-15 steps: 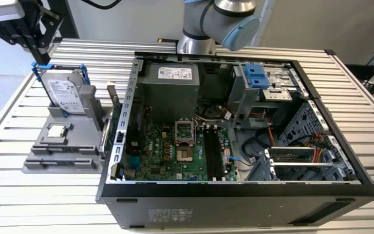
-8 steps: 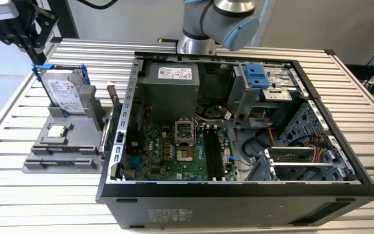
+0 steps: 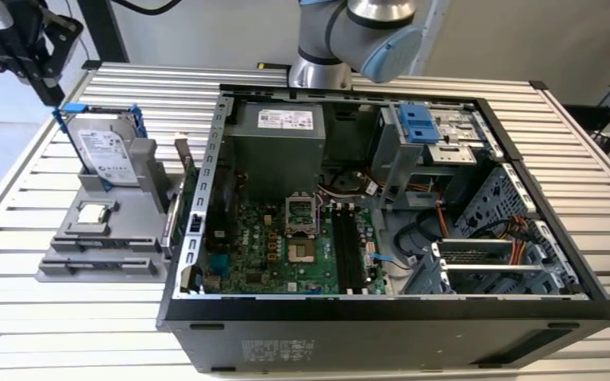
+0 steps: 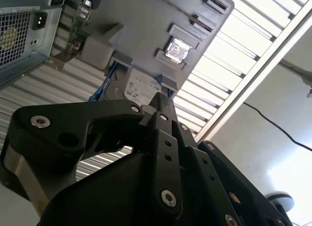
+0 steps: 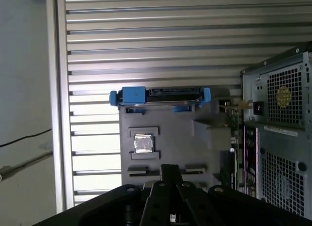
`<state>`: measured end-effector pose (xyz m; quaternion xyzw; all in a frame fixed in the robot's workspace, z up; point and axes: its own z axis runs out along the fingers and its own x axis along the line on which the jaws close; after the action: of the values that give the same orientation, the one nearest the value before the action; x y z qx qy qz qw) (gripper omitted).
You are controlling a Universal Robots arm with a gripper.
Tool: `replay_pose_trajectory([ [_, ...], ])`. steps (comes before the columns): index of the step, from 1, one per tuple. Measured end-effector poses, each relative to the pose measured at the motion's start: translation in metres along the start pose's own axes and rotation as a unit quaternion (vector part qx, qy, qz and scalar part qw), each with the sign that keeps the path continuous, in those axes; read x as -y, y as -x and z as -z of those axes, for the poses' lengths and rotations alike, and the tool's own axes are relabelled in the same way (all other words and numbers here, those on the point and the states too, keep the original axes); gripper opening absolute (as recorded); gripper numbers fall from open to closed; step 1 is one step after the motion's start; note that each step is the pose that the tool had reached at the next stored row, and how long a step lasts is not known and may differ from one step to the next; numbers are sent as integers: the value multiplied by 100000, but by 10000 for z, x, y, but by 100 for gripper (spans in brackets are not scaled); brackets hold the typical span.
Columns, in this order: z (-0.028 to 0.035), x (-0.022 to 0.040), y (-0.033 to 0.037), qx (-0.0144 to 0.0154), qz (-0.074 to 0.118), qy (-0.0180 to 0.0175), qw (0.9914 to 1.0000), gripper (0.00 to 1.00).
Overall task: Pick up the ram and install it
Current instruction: 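Reach for the ram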
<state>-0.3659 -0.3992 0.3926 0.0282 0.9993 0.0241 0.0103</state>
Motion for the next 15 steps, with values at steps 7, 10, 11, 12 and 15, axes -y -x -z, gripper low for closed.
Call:
replay_pose_trajectory([
  [7, 3, 39, -56, 7, -2, 5, 100000, 0],
  [10, 5, 65, -70, 10, -2, 4, 100000, 0],
  [11, 5, 75, -75, 10, 0, 5, 100000, 0],
  [12, 5, 85, -79, 16, -1, 12, 100000, 0],
  [15, 7, 119, -90, 24, 1, 17, 100000, 0],
])
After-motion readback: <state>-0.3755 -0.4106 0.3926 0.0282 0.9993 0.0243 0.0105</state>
